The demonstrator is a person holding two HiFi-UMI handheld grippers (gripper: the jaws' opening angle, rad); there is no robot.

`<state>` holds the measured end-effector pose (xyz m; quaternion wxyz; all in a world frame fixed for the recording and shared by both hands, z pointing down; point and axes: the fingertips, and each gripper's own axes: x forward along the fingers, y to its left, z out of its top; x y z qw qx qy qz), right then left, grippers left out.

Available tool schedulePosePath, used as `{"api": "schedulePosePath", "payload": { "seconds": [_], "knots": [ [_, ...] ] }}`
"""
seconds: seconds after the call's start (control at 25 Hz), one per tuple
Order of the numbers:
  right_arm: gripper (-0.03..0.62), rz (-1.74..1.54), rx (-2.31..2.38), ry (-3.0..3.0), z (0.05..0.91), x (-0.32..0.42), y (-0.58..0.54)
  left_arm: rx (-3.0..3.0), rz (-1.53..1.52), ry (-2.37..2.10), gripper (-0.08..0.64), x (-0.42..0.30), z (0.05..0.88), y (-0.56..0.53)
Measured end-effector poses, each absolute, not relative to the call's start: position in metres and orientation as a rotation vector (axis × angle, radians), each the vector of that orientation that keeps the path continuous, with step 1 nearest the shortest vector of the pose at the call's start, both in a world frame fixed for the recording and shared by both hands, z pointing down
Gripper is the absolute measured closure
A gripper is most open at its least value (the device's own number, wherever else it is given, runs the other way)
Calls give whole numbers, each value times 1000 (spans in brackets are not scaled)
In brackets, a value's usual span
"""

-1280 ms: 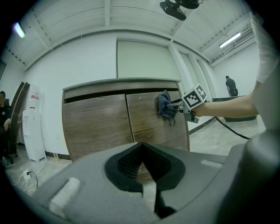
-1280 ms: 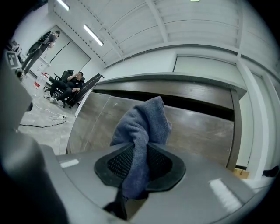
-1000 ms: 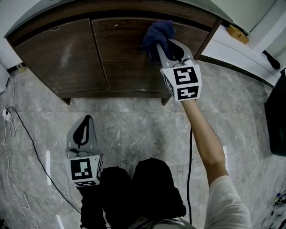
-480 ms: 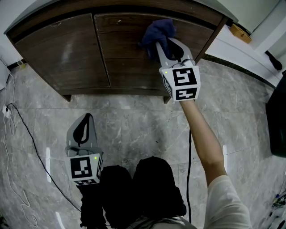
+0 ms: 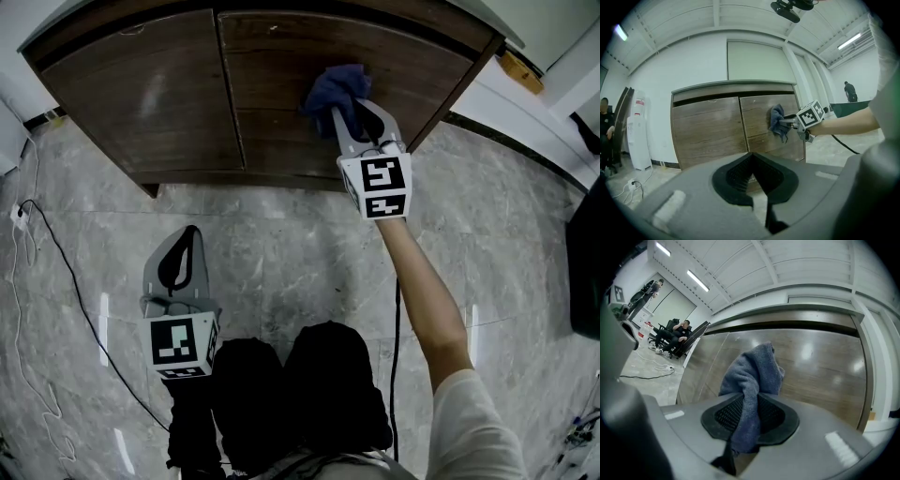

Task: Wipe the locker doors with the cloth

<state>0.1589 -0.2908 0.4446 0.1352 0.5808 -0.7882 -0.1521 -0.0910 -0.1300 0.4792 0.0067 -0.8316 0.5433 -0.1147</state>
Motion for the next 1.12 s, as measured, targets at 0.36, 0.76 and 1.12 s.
{"api": "schedulePosePath", "payload": {
  "seconds": [0.36, 0.76, 1.12],
  "knots": [
    [506, -326, 1623, -2290, 508, 148, -291, -2601, -370, 1712, 560, -97, 484, -128],
    [506, -237, 1573, -2290, 561, 137, -292, -2590, -378, 1731, 560, -104, 487, -130],
    [508, -110, 1538, -2282, 606, 130, -293, -2581, -383, 1742, 560, -109, 488, -130]
  ]
}}
